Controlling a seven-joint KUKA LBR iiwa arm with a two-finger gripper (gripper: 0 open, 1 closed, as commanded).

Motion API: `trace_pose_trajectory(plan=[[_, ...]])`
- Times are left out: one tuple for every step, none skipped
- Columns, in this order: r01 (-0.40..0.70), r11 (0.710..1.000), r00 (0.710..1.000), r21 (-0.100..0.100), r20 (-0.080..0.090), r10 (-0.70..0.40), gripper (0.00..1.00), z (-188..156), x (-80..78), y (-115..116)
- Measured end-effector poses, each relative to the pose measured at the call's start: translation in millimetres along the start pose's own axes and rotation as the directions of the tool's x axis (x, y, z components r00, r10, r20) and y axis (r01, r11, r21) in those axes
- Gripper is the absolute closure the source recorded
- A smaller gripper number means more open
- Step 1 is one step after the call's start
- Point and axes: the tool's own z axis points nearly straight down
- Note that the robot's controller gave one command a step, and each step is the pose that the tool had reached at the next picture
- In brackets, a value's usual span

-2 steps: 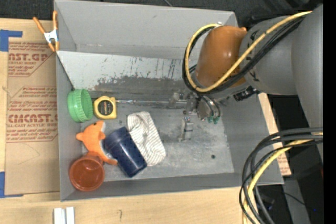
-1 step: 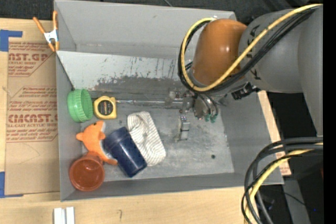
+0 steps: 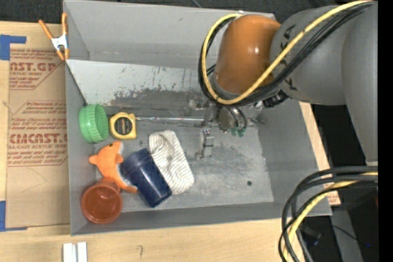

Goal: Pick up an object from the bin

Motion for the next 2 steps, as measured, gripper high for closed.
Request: trace_pose_trajectory(plan=[[0.017,1.000,1.000,-0.001,-0.006,-0.017,0.00,61,5.7,13],[0.196,0.981,0.981,-0.002,-0.014,-0.196,0.00,87,0.9,35]])
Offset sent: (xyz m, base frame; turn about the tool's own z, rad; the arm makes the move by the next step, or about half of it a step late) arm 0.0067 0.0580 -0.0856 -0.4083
